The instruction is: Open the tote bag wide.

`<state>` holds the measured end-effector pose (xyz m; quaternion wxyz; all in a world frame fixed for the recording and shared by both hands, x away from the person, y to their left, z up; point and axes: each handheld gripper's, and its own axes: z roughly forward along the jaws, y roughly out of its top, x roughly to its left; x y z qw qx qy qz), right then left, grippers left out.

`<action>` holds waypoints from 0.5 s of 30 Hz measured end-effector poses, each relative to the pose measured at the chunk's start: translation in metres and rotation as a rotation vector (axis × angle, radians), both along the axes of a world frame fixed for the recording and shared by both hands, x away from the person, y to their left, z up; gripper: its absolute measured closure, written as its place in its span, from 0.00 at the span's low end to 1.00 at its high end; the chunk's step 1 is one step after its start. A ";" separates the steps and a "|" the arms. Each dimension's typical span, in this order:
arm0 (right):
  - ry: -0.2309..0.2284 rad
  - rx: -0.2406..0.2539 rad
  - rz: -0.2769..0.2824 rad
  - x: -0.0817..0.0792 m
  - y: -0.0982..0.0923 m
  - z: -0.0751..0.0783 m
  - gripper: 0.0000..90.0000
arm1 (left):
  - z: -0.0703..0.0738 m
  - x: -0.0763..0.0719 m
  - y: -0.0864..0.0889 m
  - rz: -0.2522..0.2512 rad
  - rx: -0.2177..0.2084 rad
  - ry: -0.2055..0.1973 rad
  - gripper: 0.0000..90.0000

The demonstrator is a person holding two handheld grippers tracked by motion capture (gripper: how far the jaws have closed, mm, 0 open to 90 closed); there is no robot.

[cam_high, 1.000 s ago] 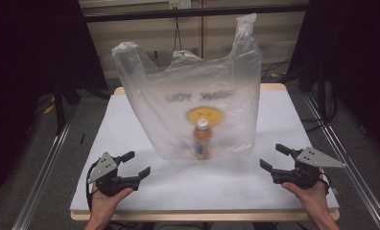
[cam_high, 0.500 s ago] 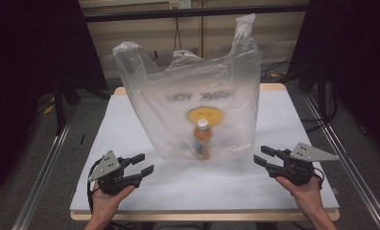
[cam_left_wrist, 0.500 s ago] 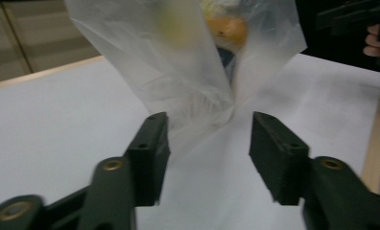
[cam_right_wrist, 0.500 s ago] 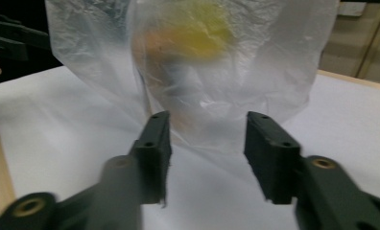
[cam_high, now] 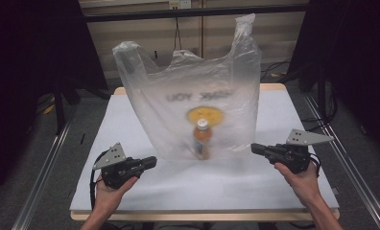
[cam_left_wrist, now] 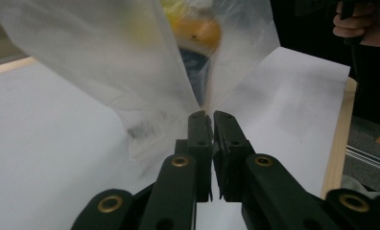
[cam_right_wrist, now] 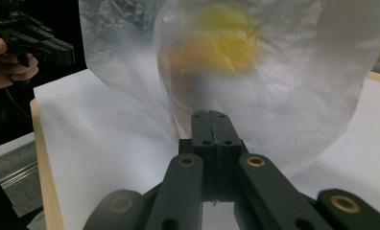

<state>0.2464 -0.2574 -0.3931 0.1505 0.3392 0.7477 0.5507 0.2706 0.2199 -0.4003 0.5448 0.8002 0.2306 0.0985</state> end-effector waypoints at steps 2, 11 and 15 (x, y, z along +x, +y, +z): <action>0.006 -0.018 0.009 0.003 0.002 0.007 1.00 | 0.005 0.003 -0.003 -0.015 0.003 0.000 0.98; 0.030 -0.055 0.050 0.020 0.009 0.035 1.00 | 0.022 0.013 -0.018 -0.049 0.049 0.012 1.00; 0.034 -0.075 0.072 0.029 0.014 0.044 1.00 | 0.031 0.017 -0.024 -0.053 0.057 0.001 1.00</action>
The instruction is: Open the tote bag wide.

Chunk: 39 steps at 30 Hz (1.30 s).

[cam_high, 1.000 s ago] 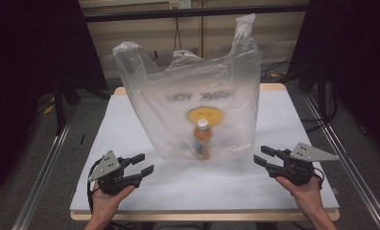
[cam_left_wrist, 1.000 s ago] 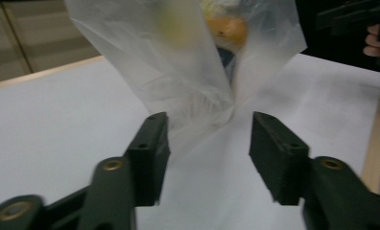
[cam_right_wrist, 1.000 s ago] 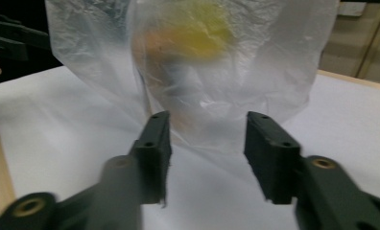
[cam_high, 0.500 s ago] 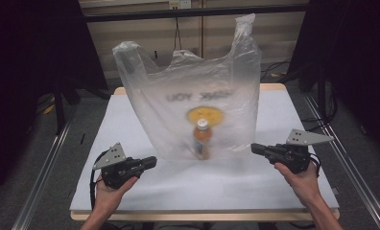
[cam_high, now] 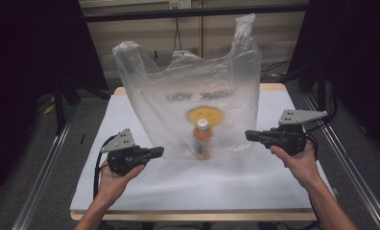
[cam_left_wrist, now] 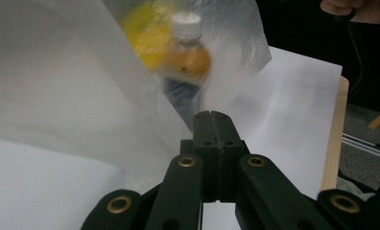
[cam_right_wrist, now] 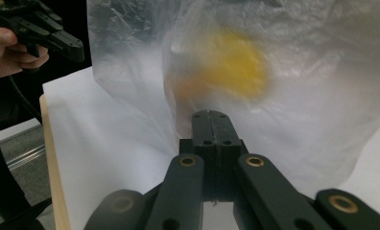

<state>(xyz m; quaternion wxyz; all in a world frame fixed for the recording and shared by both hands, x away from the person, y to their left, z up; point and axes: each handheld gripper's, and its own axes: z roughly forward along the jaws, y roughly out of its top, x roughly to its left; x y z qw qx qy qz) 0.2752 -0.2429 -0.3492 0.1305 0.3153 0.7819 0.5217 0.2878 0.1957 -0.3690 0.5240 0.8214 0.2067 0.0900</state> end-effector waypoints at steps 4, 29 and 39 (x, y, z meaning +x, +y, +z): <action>-0.004 -0.022 0.022 0.007 0.007 0.010 1.00 | 0.010 0.005 -0.007 -0.013 0.006 -0.003 1.00; -0.006 -0.097 0.129 0.052 0.052 0.072 1.00 | 0.063 0.043 -0.045 -0.051 0.050 -0.016 1.00; -0.011 -0.123 0.138 0.078 0.066 0.100 1.00 | 0.090 0.065 -0.048 -0.036 0.022 -0.034 1.00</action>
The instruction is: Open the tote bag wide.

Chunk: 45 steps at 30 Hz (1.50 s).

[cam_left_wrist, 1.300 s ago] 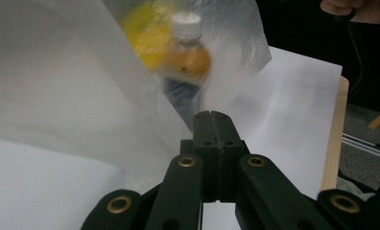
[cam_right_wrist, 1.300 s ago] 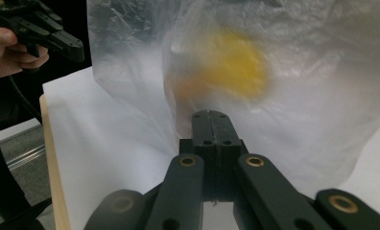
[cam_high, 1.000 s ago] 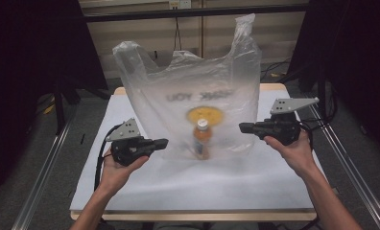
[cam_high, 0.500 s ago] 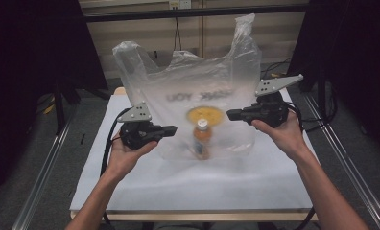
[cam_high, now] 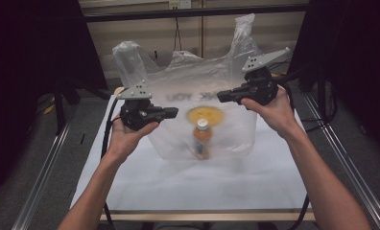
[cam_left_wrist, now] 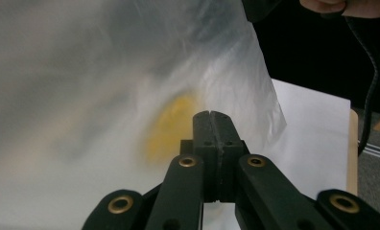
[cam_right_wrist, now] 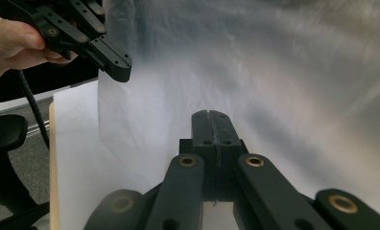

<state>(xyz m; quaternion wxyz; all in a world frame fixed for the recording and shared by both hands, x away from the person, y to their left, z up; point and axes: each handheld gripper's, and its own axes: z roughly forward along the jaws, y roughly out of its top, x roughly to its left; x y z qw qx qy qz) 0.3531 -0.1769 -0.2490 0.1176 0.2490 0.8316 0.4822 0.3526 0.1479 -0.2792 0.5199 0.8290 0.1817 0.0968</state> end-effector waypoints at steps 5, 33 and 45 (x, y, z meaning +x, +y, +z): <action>-0.017 0.004 -0.021 0.019 0.002 0.022 1.00 | 0.013 0.012 -0.005 0.002 -0.005 -0.009 1.00; 0.033 -0.096 -0.062 0.069 0.030 0.052 1.00 | 0.028 0.025 -0.020 -0.003 -0.003 -0.003 1.00; 0.056 -0.088 -0.043 0.044 0.028 0.007 1.00 | 0.048 0.023 -0.028 0.003 -0.052 -0.034 1.00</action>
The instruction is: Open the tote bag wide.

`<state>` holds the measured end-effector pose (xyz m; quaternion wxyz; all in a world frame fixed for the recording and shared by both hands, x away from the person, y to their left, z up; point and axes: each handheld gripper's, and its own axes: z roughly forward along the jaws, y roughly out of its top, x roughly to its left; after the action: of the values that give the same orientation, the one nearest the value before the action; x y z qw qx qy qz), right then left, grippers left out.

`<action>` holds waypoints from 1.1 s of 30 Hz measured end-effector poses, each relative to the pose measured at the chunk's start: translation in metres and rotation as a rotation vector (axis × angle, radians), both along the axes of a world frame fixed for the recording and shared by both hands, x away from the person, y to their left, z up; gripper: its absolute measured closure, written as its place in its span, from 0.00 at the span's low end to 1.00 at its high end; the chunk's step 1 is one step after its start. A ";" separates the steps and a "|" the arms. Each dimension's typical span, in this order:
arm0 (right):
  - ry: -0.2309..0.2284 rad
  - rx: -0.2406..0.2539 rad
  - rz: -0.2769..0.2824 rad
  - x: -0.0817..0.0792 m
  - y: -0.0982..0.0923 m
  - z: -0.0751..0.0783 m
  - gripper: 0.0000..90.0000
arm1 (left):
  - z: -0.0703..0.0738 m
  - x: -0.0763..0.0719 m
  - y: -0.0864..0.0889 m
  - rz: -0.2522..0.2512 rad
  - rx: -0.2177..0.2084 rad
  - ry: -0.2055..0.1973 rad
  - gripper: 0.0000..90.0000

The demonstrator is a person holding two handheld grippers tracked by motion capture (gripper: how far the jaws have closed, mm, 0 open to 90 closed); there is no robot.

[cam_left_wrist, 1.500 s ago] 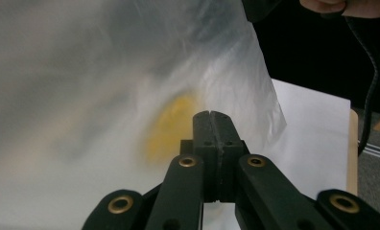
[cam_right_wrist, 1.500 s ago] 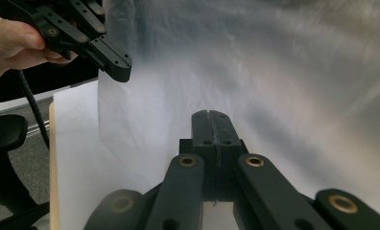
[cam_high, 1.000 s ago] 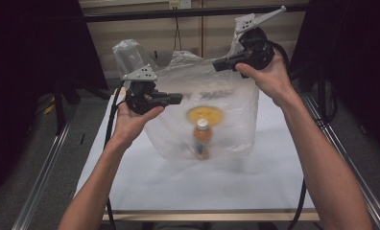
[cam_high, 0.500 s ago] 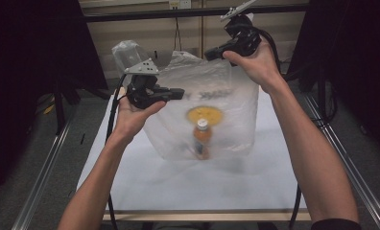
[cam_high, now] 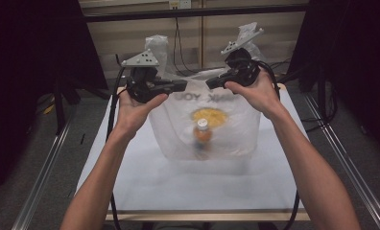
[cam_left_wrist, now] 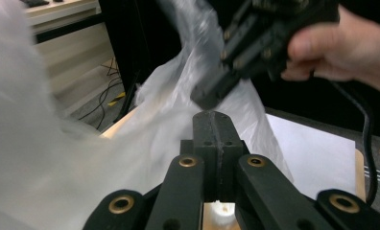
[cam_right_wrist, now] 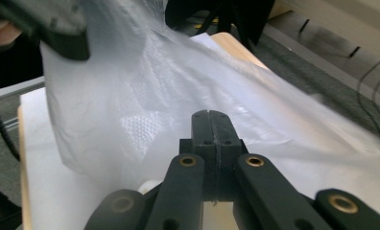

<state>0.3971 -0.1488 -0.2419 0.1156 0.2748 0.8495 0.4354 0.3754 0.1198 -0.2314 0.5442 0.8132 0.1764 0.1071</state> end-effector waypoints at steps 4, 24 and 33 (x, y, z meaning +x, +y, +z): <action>0.006 -0.003 0.008 -0.003 0.002 -0.011 1.00 | 0.000 0.003 -0.004 -0.002 0.001 0.002 1.00; 0.088 0.033 -0.041 0.017 -0.009 -0.060 1.00 | -0.079 0.018 -0.008 0.015 0.119 0.151 1.00; 0.127 0.013 -0.052 0.011 -0.016 -0.089 1.00 | -0.119 0.016 -0.009 0.020 0.174 0.215 1.00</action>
<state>0.4079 -0.1648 -0.3308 0.0709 0.3246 0.8447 0.4196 0.3910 0.1113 -0.3504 0.4484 0.8623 0.2318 0.0398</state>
